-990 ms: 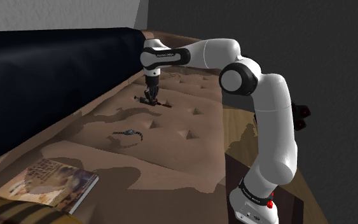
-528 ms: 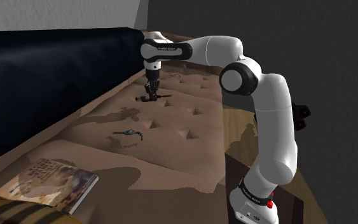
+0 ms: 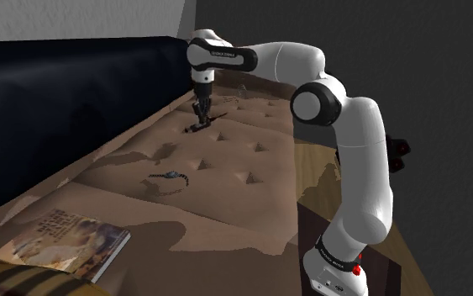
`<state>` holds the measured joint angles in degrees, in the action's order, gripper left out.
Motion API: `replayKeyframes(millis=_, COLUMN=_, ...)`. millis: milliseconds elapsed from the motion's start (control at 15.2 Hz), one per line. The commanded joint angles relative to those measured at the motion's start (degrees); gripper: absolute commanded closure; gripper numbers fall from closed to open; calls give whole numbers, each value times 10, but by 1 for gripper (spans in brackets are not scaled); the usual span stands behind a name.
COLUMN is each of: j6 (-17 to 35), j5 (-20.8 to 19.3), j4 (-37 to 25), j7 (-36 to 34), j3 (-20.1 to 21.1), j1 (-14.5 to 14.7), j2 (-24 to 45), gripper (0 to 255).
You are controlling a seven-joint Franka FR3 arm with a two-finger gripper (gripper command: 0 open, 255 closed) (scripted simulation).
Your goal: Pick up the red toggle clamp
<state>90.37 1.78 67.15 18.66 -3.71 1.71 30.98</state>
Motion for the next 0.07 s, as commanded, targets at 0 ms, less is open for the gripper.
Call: replayKeyframes(millis=0, j6=-6, j5=0, j4=-8, j7=-1, j3=0, j1=0, j2=2, gripper=255)
